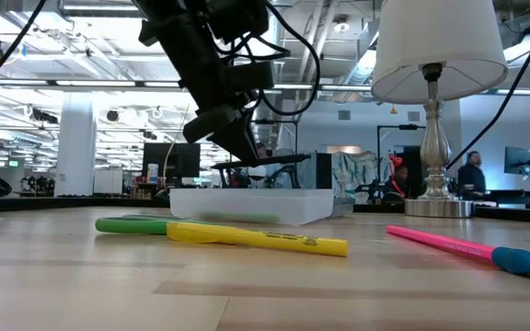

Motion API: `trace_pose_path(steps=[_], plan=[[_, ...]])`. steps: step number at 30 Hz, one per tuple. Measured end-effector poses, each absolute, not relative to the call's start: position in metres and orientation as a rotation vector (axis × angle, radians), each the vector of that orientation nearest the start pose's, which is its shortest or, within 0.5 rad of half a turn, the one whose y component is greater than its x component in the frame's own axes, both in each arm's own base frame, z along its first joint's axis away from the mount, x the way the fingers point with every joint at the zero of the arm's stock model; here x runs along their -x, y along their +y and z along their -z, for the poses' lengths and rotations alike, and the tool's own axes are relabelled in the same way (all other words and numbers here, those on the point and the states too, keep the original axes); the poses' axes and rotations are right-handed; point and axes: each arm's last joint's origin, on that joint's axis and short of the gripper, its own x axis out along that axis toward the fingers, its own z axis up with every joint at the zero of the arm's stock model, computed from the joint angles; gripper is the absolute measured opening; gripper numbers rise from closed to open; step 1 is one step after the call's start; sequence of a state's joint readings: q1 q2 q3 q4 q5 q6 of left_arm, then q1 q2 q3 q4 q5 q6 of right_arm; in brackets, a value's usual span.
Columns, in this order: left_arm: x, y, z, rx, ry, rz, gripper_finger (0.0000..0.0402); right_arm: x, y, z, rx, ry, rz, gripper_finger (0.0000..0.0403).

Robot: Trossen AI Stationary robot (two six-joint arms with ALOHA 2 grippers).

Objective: Pick & place school supplies into a supply box
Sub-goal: Put the black pen into the gray supply box, then put the orange supply into the gray supply box

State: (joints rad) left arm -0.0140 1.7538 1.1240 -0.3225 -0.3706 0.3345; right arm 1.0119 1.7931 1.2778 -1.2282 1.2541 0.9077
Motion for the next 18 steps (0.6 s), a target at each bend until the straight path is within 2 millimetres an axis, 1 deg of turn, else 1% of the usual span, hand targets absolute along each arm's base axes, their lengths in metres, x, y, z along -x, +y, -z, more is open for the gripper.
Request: trace_pose_path(steps=[7,12,15,18], plan=[[-0.356,0.006,-0.19,-0.504,0.993,-0.207,0.0107,-0.187,0.246,-0.217,0.716,0.537,0.442,0.0113],[-0.356,0.004,-0.19,-0.467,0.989,-0.2,0.0129,-0.187,0.246,-0.217,0.713,0.537,0.443,0.0113],[-0.354,-0.005,-0.188,-0.427,1.01,-0.155,0.0132,-0.187,0.246,-0.217,0.686,0.53,0.449,0.0113],[-0.349,-0.023,-0.185,-0.381,1.036,-0.074,0.0132,-0.188,0.245,-0.217,0.643,0.523,0.464,0.0113]])
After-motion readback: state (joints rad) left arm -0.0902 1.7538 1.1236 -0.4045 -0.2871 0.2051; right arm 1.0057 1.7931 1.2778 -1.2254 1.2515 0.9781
